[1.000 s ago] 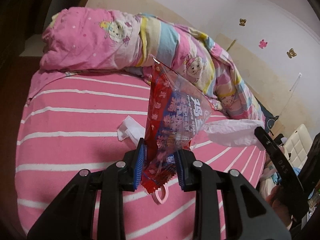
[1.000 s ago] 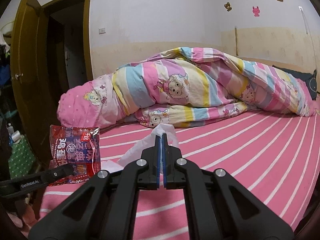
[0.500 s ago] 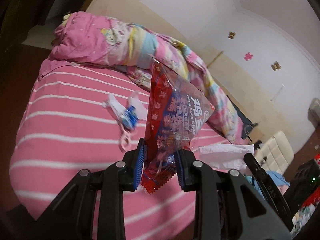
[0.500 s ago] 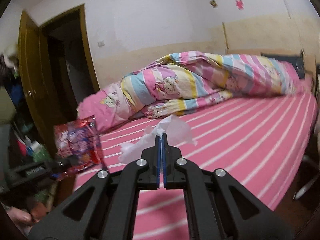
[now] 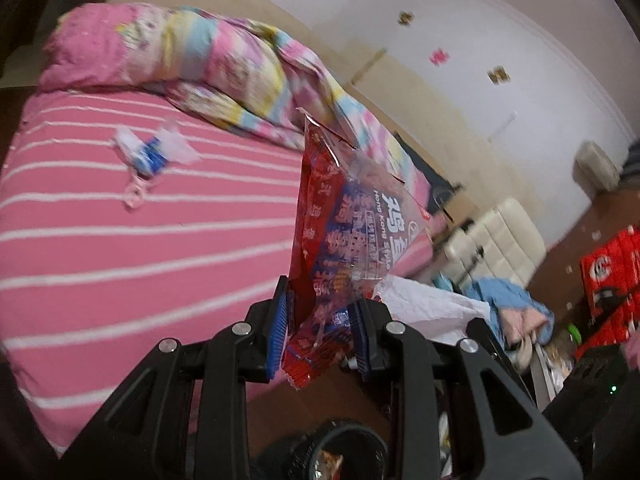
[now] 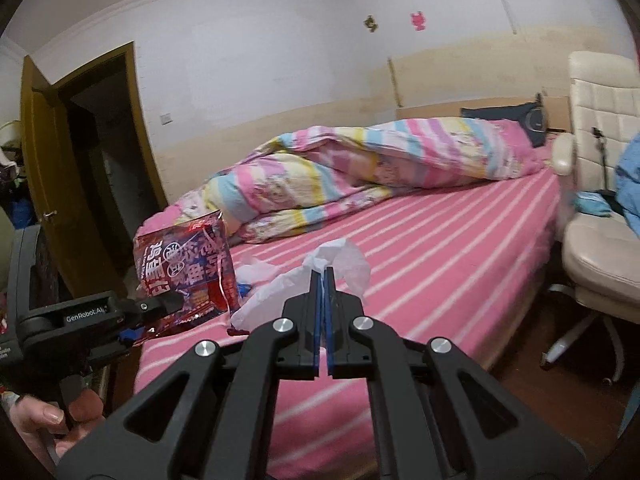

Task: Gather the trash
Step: 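Lift the snack bag and wipe and carry them over the trash bin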

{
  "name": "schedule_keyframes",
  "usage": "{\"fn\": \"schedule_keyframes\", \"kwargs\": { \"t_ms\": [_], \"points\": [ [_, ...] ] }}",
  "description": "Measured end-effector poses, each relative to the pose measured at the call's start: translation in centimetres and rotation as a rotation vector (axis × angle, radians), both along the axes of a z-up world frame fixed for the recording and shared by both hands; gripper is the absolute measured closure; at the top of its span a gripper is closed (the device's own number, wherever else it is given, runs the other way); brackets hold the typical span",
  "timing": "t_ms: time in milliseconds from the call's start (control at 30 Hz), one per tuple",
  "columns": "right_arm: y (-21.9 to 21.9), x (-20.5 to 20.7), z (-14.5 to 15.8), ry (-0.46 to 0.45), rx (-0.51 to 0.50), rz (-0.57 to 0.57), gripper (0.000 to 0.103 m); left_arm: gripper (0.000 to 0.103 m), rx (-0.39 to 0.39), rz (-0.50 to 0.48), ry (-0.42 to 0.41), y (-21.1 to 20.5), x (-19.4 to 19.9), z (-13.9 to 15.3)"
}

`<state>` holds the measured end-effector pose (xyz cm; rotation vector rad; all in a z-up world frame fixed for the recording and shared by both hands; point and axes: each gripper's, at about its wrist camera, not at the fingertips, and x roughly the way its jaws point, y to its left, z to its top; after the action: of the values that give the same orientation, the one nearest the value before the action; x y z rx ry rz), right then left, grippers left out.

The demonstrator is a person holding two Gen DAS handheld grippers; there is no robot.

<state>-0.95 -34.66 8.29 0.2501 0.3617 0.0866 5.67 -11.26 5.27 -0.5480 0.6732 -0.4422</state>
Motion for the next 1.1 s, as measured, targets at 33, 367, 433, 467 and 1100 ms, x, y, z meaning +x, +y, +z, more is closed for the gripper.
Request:
{"fn": "schedule_keyframes", "kwargs": {
  "t_ms": [33,367,433,467,1100],
  "points": [
    [-0.6,-0.4,-0.2,0.008,-0.005,-0.014,0.101,0.076,0.009,-0.025,0.009,-1.2,-0.1,-0.2],
    [-6.2,-5.5,-3.1,0.103,-0.064,-0.101,0.101,0.076,0.092,-0.223,0.082,-9.5,-1.0,-2.8],
    [-7.3,-6.6,-4.0,0.128,-0.078,-0.114,0.101,0.076,0.129,-0.256,0.086,-11.0,-1.4,-3.5],
    [-7.8,-7.0,-4.4,0.140,-0.082,-0.120,0.101,0.076,0.141,-0.273,0.091,-11.6,-1.6,-3.9],
    [-14.8,-12.1,-12.5,0.417,-0.024,-0.257,0.101,0.076,0.359,-0.664,0.366,-23.7,-3.9,-15.1]
  ]
}}
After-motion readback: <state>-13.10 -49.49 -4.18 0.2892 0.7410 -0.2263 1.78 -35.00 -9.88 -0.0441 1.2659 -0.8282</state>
